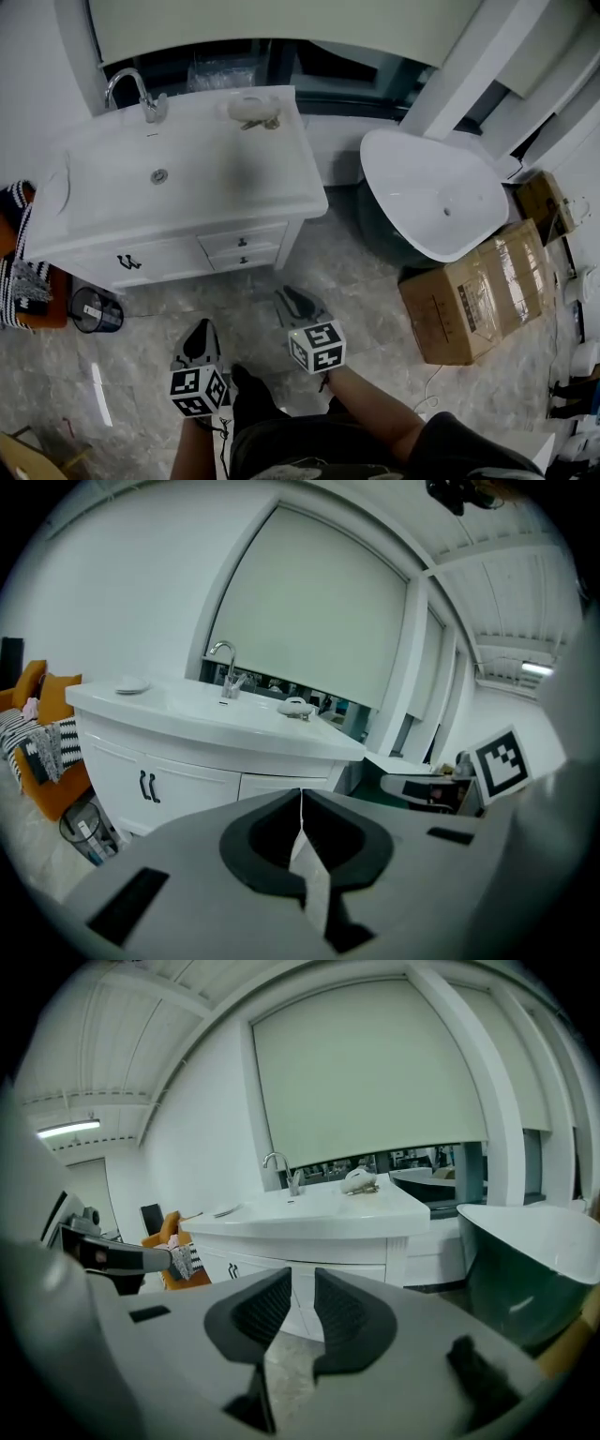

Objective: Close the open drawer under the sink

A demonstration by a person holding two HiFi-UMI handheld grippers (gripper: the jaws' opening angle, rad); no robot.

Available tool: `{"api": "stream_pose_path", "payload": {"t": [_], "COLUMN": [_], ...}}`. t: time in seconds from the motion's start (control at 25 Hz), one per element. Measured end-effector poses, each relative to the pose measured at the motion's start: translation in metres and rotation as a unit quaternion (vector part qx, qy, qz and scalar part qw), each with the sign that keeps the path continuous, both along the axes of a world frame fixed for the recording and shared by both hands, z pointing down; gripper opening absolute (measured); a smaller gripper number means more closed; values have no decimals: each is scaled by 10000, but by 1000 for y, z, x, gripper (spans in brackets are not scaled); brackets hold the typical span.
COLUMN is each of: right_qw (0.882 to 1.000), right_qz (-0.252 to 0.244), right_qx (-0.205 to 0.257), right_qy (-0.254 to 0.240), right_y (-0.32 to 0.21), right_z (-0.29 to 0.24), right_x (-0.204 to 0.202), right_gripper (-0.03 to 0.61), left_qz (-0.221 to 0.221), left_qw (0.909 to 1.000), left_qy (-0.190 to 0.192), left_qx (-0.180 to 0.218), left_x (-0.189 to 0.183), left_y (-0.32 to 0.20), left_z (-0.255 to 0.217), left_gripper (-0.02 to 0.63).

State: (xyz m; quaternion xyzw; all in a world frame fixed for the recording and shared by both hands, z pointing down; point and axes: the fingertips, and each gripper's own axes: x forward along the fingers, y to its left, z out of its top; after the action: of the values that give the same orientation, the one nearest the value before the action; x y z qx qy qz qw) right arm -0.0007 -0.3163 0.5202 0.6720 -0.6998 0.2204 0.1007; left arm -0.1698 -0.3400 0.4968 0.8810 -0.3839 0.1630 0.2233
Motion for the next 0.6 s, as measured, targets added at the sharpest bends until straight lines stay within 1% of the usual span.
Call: {"api": "stream_pose_path", "payload": {"t": [0.12,0.32,0.44,0.6], "right_qw": [9994,9968,9946,9889], "right_qz": [-286,-728,-909,-1352], "right_qx": [163,289,419,566], "right_qy": [-51,-150,-264,-249], "right_y": [36,109,147,191], "right_z": [-11,-24,-36,-49], "right_x": [21,70,105,138], "right_gripper": [67,51,46,43], "left_qz": [-233,-622,-763,-1152], "left_qw": [9997,9979,9963,9913], "left_qy": [-21,-36,-104,-125], "left_qx": [123,164,373,630], "left_x": [22,66,96,121], "left_y": [41,120,163,217], "left_z": [-6,-13,-27,-45], "left_gripper": [15,15,15,15]}}
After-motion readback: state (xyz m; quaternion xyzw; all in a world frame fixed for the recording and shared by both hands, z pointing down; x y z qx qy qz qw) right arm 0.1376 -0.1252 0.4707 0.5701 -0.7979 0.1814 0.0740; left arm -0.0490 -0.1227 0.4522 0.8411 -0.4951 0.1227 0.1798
